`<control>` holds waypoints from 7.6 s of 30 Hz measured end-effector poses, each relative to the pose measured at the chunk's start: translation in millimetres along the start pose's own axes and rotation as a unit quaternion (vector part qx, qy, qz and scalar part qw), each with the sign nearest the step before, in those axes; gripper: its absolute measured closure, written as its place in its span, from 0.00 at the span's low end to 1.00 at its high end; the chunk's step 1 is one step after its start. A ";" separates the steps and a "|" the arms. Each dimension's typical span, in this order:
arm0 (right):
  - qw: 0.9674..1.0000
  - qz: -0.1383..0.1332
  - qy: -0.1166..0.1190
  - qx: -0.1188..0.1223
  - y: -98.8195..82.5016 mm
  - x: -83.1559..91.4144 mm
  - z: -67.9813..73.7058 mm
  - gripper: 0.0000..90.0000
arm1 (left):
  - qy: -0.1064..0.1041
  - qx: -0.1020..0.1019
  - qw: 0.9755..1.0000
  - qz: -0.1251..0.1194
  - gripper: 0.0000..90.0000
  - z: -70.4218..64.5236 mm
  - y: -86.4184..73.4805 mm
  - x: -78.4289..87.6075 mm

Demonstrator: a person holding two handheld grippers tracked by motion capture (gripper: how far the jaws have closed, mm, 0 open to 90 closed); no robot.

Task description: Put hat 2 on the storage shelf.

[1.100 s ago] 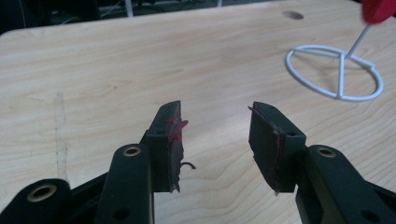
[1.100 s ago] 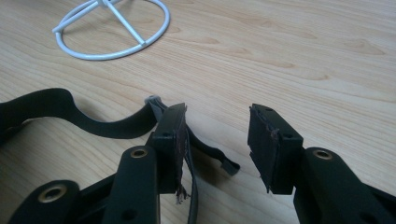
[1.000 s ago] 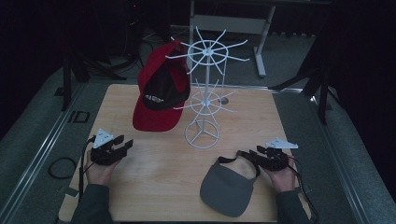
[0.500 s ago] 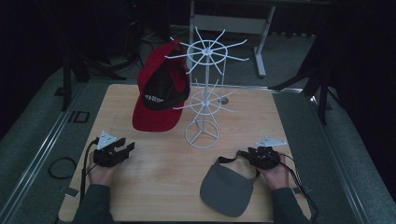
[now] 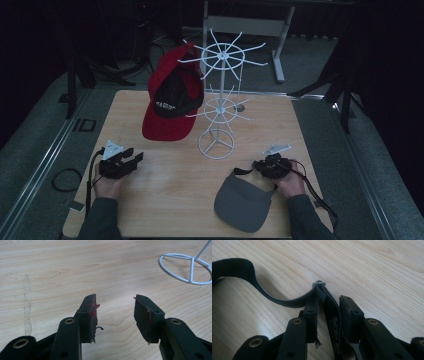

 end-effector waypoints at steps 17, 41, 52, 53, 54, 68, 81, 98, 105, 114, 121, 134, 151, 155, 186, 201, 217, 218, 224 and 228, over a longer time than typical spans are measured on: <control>0.999 0.021 -0.045 -0.003 12.4 1.5 6.0 0.98 | 0.005 0.006 1.000 -0.001 0.60 1.7 -0.7 0.6; 0.965 -0.254 -0.060 -0.041 19.7 69.8 12.0 0.98 | 0.010 0.018 1.000 -0.003 0.60 4.3 -1.9 1.0; 0.953 -0.301 -0.022 -0.039 31.8 97.7 19.2 0.98 | 0.010 0.022 1.000 -0.005 0.60 5.3 -2.3 1.6; 0.952 -0.302 -0.021 -0.038 32.4 99.6 19.9 0.98 | 0.010 0.023 1.000 -0.005 0.60 5.5 -2.4 1.5; 0.952 -0.304 -0.021 -0.036 33.4 101.7 20.5 0.98 | 0.010 0.023 1.000 -0.005 0.60 5.5 -2.4 1.4; 0.942 -0.334 -0.006 -0.030 41.8 124.5 22.8 0.98 | 0.007 0.026 1.000 -0.006 0.60 6.6 -3.1 0.7; 0.934 -0.356 0.011 -0.033 50.6 140.9 19.8 0.98 | 0.006 0.028 1.000 -0.004 0.60 6.7 -3.4 -0.2; 0.933 -0.357 -0.003 -0.032 65.1 149.8 12.8 0.98 | 0.004 0.029 1.000 -0.007 0.60 6.8 -3.5 -0.1; 0.930 -0.366 0.002 -0.034 65.9 158.9 10.2 0.98 | 0.003 0.030 1.000 -0.008 0.60 6.5 -3.5 -0.3; 0.924 -0.380 0.018 -0.026 69.7 172.2 10.4 0.98 | 0.002 0.030 1.000 -0.008 0.60 6.6 -3.4 -0.2; 0.922 -0.385 0.018 -0.035 76.2 179.7 7.7 0.98 | 0.002 0.030 1.000 -0.008 0.60 7.0 -3.4 -0.1; 0.914 -0.403 0.026 -0.032 82.8 198.8 8.5 0.98 | 0.000 0.032 0.999 -0.010 0.60 7.7 -3.6 0.5; 0.905 -0.424 0.022 -0.018 90.6 226.0 13.0 0.98 | -0.001 0.033 0.999 -0.010 0.60 8.0 -4.1 0.3; 0.904 -0.428 0.023 -0.016 91.8 229.9 13.2 0.98 | -0.001 0.034 0.999 -0.010 0.60 7.9 -4.1 0.1; 0.886 -0.464 0.019 0.005 111.6 272.7 14.9 0.98 | -0.001 0.035 0.999 -0.011 0.60 8.2 -4.3 0.0; 0.887 -0.460 0.025 0.005 132.1 273.8 8.7 0.98 | -0.002 0.037 0.999 -0.011 0.60 9.1 -4.2 0.1; 0.893 -0.449 0.019 -0.007 142.8 268.9 -3.9 0.98 | -0.002 0.034 0.999 -0.009 0.60 8.7 -4.1 -0.6; 0.894 -0.448 0.018 -0.008 143.5 268.4 -4.6 0.98 | -0.002 0.035 0.999 -0.009 0.60 8.8 -4.1 -0.4; 0.898 -0.440 0.016 -0.014 147.8 265.2 -9.5 0.98 | -0.003 0.036 0.999 -0.009 0.59 8.8 -4.1 -0.8; 0.901 -0.433 0.016 -0.015 150.6 262.1 -10.4 0.98 | -0.003 0.035 0.999 -0.008 0.59 8.8 -4.0 -1.0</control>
Point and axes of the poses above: each handheld gripper's, and its own axes: x roughly backward along the jaws, y roughly out of its top, z roughly to its left, the point moved 1 cm from there along -x, roughly forward along the jaws, and after that the axes turned 13 degrees about z, right-handed, at the moved point
